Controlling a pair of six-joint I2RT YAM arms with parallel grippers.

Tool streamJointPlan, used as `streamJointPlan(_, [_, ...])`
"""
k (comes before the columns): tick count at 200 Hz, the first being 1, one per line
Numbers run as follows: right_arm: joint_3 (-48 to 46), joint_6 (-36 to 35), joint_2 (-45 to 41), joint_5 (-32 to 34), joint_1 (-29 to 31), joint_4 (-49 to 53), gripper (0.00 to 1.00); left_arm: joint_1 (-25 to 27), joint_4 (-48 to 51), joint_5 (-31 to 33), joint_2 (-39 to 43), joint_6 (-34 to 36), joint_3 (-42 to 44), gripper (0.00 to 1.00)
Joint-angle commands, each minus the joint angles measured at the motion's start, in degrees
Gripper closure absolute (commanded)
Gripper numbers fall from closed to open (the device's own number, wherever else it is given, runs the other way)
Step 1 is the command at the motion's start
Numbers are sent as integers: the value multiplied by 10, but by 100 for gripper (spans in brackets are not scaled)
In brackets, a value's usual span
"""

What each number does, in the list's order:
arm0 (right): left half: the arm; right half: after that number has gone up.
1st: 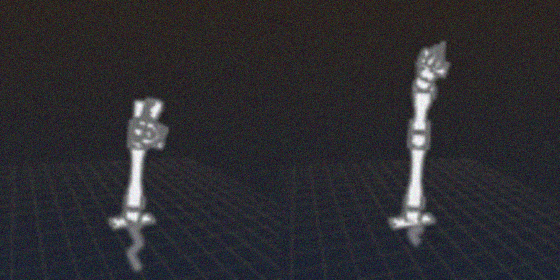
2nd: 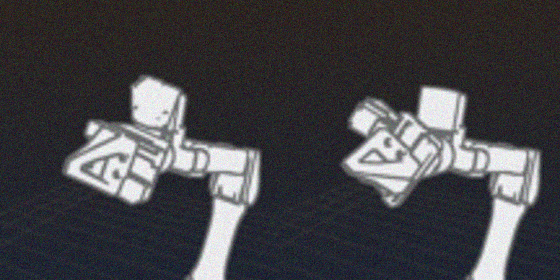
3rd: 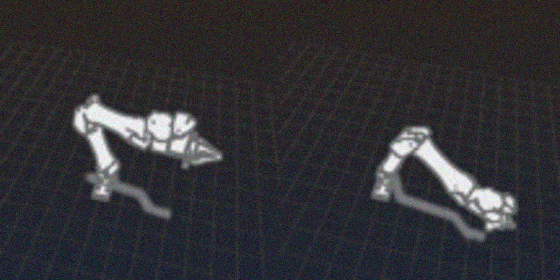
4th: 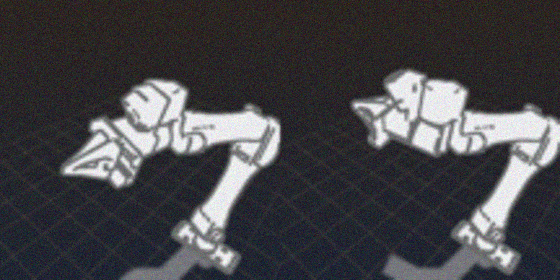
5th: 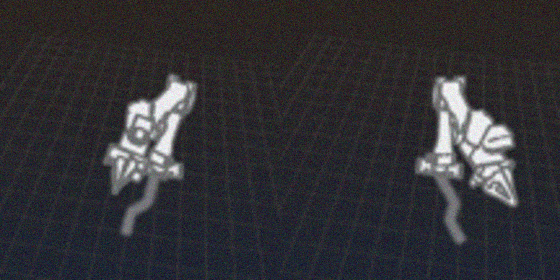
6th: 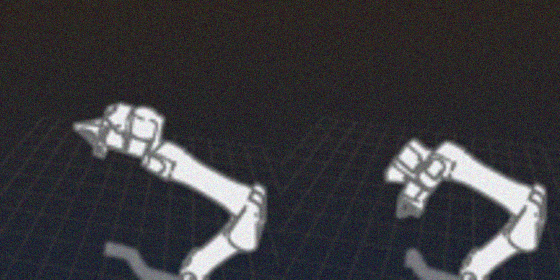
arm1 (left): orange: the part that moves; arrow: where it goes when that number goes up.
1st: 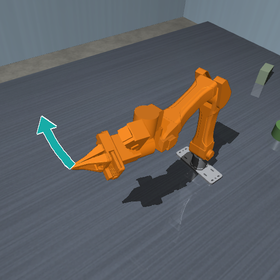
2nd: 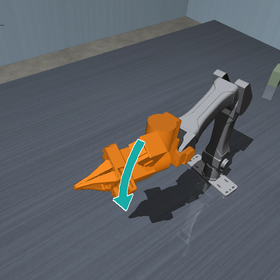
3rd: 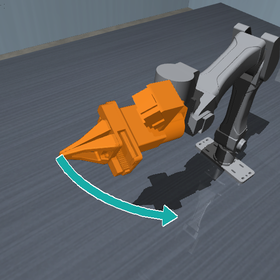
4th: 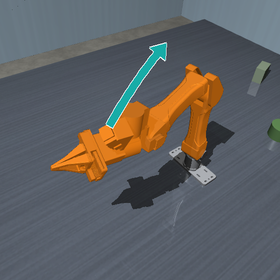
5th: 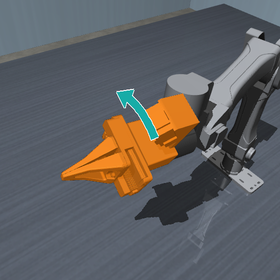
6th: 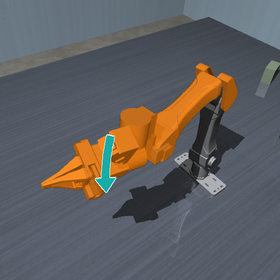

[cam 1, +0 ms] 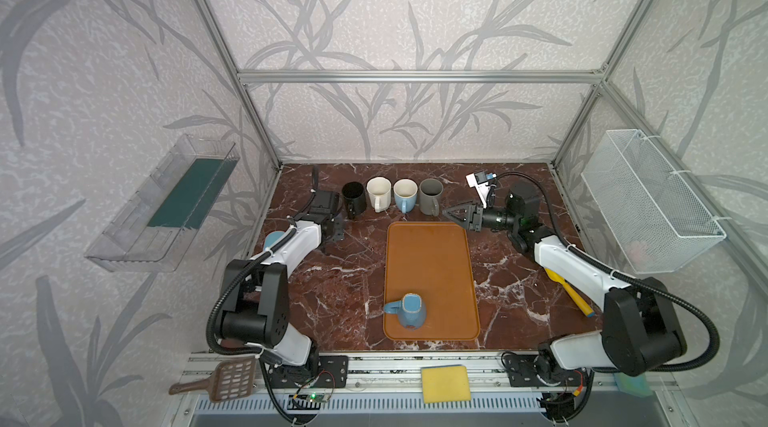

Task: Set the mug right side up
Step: 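Lower the lavender mug upright beside the black mug with the left gripper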

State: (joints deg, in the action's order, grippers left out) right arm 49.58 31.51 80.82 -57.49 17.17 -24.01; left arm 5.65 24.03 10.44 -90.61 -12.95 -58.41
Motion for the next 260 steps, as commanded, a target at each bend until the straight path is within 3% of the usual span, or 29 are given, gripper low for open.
streamJointPlan(1, [-1,-15,-27,-6,-6,19,72,-9,-19,23,-26,43,-54,100])
streamJointPlan(85, [-9,-60,-72,-2,-30,104,73,-31,15,33,-147,99,-184,100])
streamJointPlan(148, [-11,-61,-73,-5,-33,106,73,-33,115,47,-226,113,-300,100])
streamJointPlan(260, [-12,-62,-75,-6,-33,108,73,-32,159,26,-275,130,-346,100])
